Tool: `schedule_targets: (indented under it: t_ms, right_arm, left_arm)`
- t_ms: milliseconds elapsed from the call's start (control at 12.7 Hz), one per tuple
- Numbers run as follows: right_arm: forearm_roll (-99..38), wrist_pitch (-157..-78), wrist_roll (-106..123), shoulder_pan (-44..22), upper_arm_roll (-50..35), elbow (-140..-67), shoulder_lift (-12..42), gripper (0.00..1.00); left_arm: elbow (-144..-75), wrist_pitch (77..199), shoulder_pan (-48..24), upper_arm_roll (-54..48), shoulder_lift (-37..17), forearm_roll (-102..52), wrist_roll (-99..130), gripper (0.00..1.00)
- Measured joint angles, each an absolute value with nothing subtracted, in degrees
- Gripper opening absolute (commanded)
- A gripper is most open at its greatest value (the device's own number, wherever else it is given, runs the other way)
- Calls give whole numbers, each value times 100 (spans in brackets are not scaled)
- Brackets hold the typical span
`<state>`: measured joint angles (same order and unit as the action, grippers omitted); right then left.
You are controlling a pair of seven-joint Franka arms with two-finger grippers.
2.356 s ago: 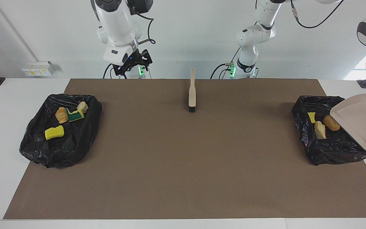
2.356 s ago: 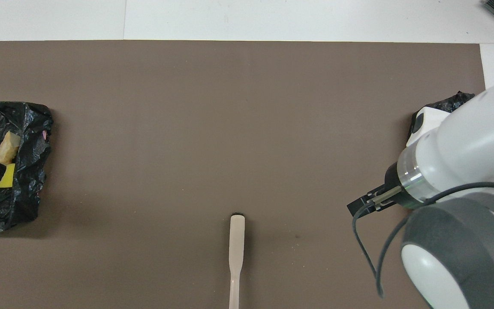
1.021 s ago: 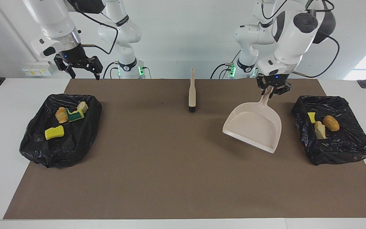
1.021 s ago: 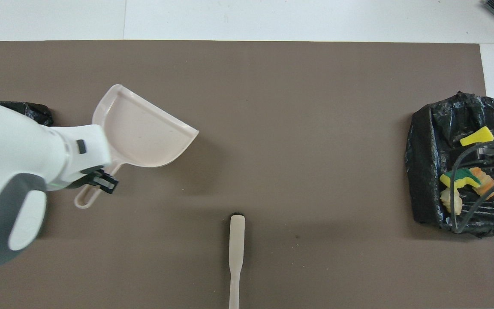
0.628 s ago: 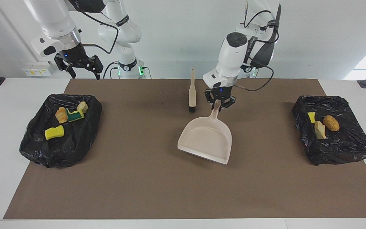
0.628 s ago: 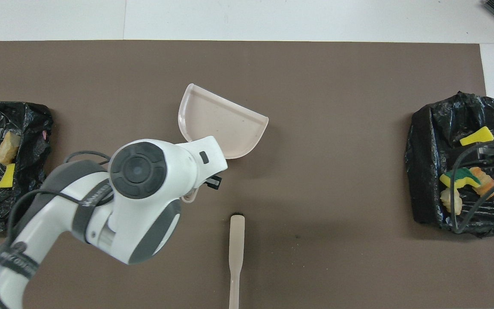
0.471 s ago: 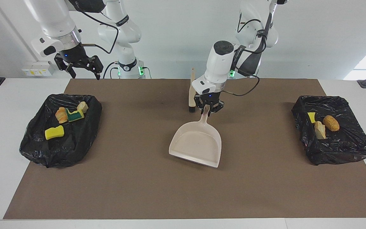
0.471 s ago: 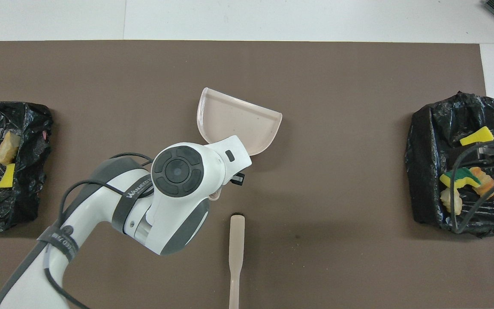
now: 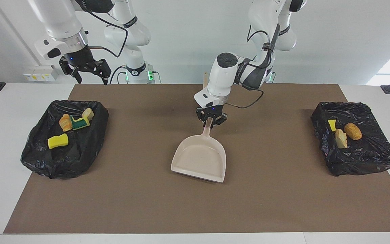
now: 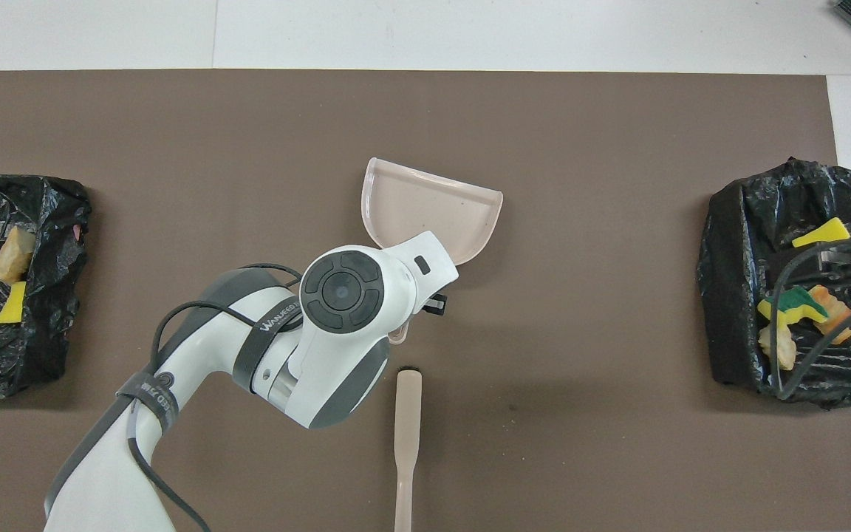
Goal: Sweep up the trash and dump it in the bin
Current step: 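Bring the dustpan back to the table center with the left gripper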
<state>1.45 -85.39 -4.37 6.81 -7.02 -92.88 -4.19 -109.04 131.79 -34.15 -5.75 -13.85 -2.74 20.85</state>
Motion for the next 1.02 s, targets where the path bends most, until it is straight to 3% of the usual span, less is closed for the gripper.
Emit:
schedule_targets:
  t_ms: [393,471,550,628,1021]
  right_arm:
    - [145,-8553,-437,680,-702,-9285,-421,100]
    - [145,-8553,-437,680,-702,-9285,-421,100]
    - [145,-8553,-437,680,-702,-9284,-421,100]
    - [147,-8554,-437,681,-700,-9283,-421,100]
    - [165,-8423,-424,687,-684,-9181,-401,100]
  left_arm:
    - [-11024,13180,-3442,-577,-1474,-327,2336,0]
    - [-11034,13182,-3459,-577,-1493,-331,2408,12]
    - [-11034,13182,-3485,-574,-1501,-332,2524,68]
    - [-11034,13182,-3501,-574,-1500,-332,2667,100]
    - [-10984,12971,-3453,-423,-1445,-333,3042,100]
